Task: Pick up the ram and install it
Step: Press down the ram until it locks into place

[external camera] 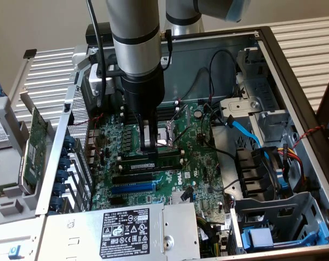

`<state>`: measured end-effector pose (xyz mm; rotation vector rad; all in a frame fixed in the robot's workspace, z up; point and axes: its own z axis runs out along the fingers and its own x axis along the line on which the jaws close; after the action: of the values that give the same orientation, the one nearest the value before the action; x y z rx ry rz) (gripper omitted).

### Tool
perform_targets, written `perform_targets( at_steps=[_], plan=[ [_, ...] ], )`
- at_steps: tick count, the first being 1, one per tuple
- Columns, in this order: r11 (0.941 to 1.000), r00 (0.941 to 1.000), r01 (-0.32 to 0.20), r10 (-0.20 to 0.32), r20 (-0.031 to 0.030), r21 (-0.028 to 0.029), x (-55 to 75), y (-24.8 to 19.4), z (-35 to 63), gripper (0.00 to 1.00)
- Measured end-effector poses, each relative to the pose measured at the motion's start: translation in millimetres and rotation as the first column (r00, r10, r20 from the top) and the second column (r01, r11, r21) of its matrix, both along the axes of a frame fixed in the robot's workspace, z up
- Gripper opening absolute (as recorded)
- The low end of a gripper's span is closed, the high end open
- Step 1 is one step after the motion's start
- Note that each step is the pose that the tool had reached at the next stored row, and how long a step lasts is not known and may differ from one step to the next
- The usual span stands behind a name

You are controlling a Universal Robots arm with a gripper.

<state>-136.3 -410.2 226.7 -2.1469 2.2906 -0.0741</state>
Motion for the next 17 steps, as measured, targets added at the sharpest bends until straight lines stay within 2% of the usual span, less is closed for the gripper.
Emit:
perform_targets(
  at_steps=[5, 17],
  plan=[
    [1.0000, 1.0000, 0.000, 0.000, 0.0001, 0.0016, -0.5, 0.0, 1.5, 0.11],
    [1.0000, 1.0000, 0.000, 0.000, 0.0000, 0.0012, -0.3, -0.1, 16.5, 0.11]
  ],
)
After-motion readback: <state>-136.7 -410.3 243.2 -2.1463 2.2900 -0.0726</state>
